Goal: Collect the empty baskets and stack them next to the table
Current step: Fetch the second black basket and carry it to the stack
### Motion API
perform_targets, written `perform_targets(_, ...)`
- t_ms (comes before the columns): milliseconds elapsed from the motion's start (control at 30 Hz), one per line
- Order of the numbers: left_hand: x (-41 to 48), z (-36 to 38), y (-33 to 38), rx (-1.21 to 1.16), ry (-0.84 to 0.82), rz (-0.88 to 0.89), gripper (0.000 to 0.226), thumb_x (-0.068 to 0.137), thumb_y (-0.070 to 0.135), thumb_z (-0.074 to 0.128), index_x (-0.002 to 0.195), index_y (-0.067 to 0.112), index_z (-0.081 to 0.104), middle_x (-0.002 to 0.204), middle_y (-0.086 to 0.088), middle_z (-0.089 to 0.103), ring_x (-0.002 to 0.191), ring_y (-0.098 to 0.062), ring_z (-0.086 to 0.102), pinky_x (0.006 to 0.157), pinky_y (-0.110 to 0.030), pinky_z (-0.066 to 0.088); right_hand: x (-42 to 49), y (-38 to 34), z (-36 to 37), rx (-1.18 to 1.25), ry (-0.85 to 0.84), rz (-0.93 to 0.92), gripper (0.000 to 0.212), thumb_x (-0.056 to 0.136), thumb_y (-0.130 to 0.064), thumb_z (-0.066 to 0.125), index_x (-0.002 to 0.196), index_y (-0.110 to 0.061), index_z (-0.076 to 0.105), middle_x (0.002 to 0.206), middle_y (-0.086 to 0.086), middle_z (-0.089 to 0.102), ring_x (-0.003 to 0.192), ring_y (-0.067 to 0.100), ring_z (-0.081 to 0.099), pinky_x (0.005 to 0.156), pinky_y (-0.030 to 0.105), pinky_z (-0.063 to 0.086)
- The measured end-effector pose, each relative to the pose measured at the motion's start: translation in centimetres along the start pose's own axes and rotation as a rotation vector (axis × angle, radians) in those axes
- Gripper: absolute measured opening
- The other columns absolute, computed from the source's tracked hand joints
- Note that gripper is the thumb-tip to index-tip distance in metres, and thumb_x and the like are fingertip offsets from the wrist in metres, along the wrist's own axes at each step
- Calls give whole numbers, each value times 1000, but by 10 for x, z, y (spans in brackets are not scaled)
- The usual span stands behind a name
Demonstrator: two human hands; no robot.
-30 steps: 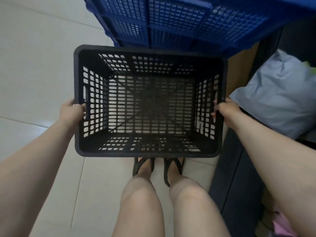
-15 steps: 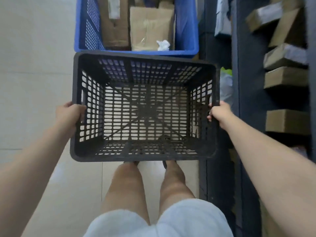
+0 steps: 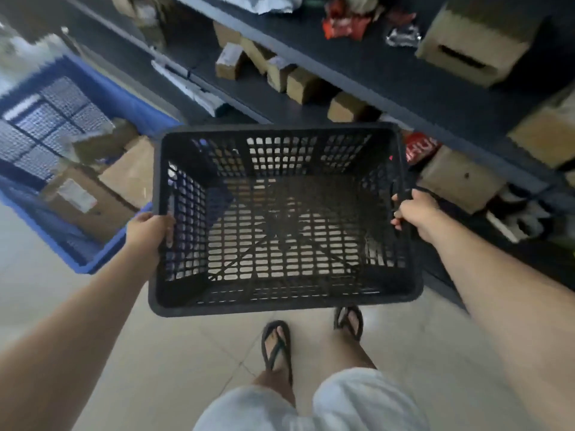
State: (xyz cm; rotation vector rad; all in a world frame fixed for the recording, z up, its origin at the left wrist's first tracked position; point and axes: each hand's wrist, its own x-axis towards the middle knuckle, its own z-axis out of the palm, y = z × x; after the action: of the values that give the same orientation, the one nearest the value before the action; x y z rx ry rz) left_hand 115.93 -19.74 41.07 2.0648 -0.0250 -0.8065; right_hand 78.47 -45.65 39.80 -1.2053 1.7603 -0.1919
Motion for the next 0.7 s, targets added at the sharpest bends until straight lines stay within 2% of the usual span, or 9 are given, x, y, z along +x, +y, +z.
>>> perform_targets(100, -31, 51, 21, 131, -169, 69, 11, 52, -8, 42, 51, 3, 44, 27, -1, 42, 38, -27, 40, 31, -16, 30, -38, 72, -64, 142, 123, 111, 26, 91, 5, 40, 93, -16, 55, 82, 11, 56, 58, 20, 55, 49, 30, 46)
perform_targets(167, -59, 95, 31, 256, -267, 109, 20, 61, -10, 48, 49, 6, 47, 26, -1, 45, 33, -25, 48, 31, -19, 37, -67, 130, -107, 243, 181, 161, 28, 89, 8, 42, 84, -17, 53, 83, 11, 56, 58, 20, 57, 48, 30, 45)
perform_targets(233, -97, 144, 36, 369, -350, 196, 28, 69, -7, 55, 45, 8, 53, 29, -1, 49, 44, -28, 53, 47, -31, 46, -100, 192, -150, 348, 258, 207, 29, 87, 12, 43, 85, -16, 52, 78, 11, 55, 48, 18, 59, 41, 26, 45)
perform_targets(267, -121, 170, 34, 385, -391, 227, 25, 71, -6, 56, 48, 5, 54, 33, -6, 51, 48, -30, 50, 51, -34, 45, -121, 226, -172, 396, 308, 238, 29, 87, 13, 43, 87, -15, 52, 75, 11, 55, 43, 16, 58, 37, 24, 44)
perform_targets(333, -180, 218, 24, 444, -485, 285, 14, 73, -6, 52, 61, 1, 53, 48, -13, 51, 47, -28, 46, 42, -26, 41, -163, 293, -209, 480, 396, 292, 27, 87, 13, 43, 93, -12, 53, 74, 13, 56, 46, 19, 58, 33, 22, 44)
perform_targets(400, -247, 264, 6, 521, -618, 344, 17, 73, -6, 50, 59, 1, 48, 51, -13, 48, 47, -25, 44, 37, -21, 38, -207, 362, -246, 559, 486, 334, 26, 86, 13, 44, 98, -8, 55, 73, 13, 57, 54, 23, 57, 34, 22, 45)
perform_targets(500, -353, 327, -33, 594, -764, 417, 28, 74, -8, 49, 50, 2, 42, 43, -13, 44, 46, -27, 40, 46, -29, 35, -274, 464, -294, 672, 652, 401, 28, 86, 14, 44, 99, -7, 57, 70, 13, 57, 54, 24, 55, 35, 21, 46)
perform_targets(600, -459, 383, -79, 643, -917, 455, 26, 83, -6, 49, 59, 5, 46, 55, -16, 44, 48, -26, 41, 48, -31, 35, -336, 558, -333, 817, 866, 426, 29, 86, 11, 41, 100, -7, 59, 69, 11, 55, 52, 21, 50, 36, 20, 45)
perform_targets(700, -558, 433, -122, 667, -1057, 489, 26, 88, -3, 50, 65, 7, 50, 52, -12, 48, 49, -24, 41, 48, -29, 34, -394, 637, -368, 890, 1036, 506, 19, 89, -2, 49, 100, -10, 61, 72, 11, 60, 57, 22, 55, 44, 26, 49)
